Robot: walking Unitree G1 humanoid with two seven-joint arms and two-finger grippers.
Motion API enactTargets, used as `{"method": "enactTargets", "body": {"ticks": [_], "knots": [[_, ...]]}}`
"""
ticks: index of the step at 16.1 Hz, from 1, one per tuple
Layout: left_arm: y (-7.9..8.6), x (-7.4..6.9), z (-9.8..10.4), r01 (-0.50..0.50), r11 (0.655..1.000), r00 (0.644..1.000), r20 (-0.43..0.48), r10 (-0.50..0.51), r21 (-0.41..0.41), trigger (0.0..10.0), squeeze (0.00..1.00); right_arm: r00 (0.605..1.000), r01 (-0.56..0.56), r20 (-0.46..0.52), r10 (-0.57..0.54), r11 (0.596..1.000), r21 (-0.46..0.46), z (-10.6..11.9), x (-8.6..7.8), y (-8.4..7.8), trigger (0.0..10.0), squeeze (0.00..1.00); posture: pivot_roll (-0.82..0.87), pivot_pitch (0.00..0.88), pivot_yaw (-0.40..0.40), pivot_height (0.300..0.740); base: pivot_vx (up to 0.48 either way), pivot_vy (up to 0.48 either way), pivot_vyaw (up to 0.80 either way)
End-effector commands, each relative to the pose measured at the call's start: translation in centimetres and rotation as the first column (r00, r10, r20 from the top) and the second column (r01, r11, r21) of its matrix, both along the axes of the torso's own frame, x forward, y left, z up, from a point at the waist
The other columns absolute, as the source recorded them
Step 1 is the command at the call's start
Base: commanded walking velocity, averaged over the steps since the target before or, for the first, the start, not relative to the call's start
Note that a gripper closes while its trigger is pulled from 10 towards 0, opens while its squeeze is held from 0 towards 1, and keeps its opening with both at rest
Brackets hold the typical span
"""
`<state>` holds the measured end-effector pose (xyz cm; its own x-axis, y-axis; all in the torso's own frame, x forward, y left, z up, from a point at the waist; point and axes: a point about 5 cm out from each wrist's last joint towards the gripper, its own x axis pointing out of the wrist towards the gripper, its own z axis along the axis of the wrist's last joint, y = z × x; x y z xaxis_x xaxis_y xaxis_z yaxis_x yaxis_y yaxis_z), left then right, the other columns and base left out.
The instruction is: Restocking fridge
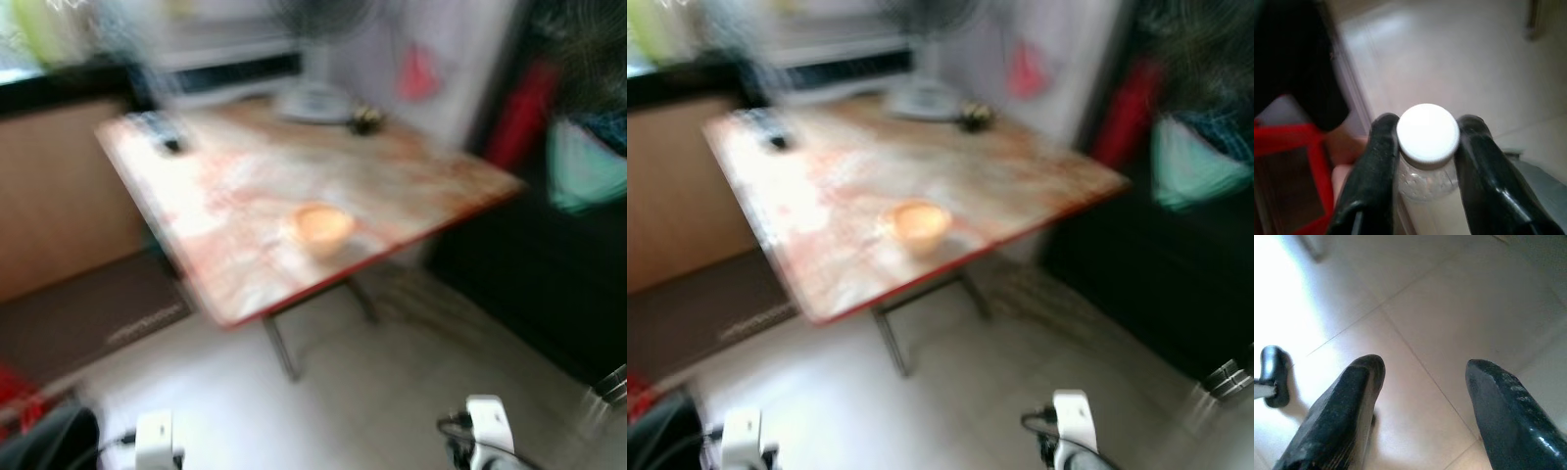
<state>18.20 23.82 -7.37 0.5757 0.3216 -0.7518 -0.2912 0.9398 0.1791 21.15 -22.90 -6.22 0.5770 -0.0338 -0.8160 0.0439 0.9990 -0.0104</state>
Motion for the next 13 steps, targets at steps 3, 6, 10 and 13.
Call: {"method": "enactTargets", "body": {"ticks": [3,6,10,13], "knots": [[-0.18,-1.16,-0.67,0.014,1.0,0.998,-0.059,-0.014,-0.004,10.0,0.0,1.0,0.03,0.002,-0.03,1.0,0.001,-0.04,-0.2,-0.31,10.0,0.0,0.06,0.0,-0.045,0.74,0.0,0.0,0.0],[-0.11,-1.08,-0.62,0.012,1.0,0.998,-0.056,-0.012,-0.004,10.0,0.0,1.0,0.025,-0.005,-0.025,1.0,-0.005,-0.05,-0.17,-0.27,10.0,0.0,0.06,0.0,-0.045,0.74,0.0,0.0,-0.67],[-0.17,-1.03,-0.62,0.016,1.0,0.998,-0.059,-0.016,-0.006,10.0,0.0,1.0,0.019,-0.01,-0.019,1.0,-0.007,-0.02,-0.09,-0.22,10.0,0.0,0.06,0.0,-0.046,0.74,0.0,0.0,-0.8],[-0.21,-1.03,-0.64,0.017,1.0,0.998,-0.062,-0.017,-0.011,10.0,0.0,1.0,0.02,-0.01,-0.02,1.0,-0.006,0.01,-0.04,-0.22,10.0,0.0,0.07,0.0,-0.046,0.74,0.0,0.0,-0.8]]}}
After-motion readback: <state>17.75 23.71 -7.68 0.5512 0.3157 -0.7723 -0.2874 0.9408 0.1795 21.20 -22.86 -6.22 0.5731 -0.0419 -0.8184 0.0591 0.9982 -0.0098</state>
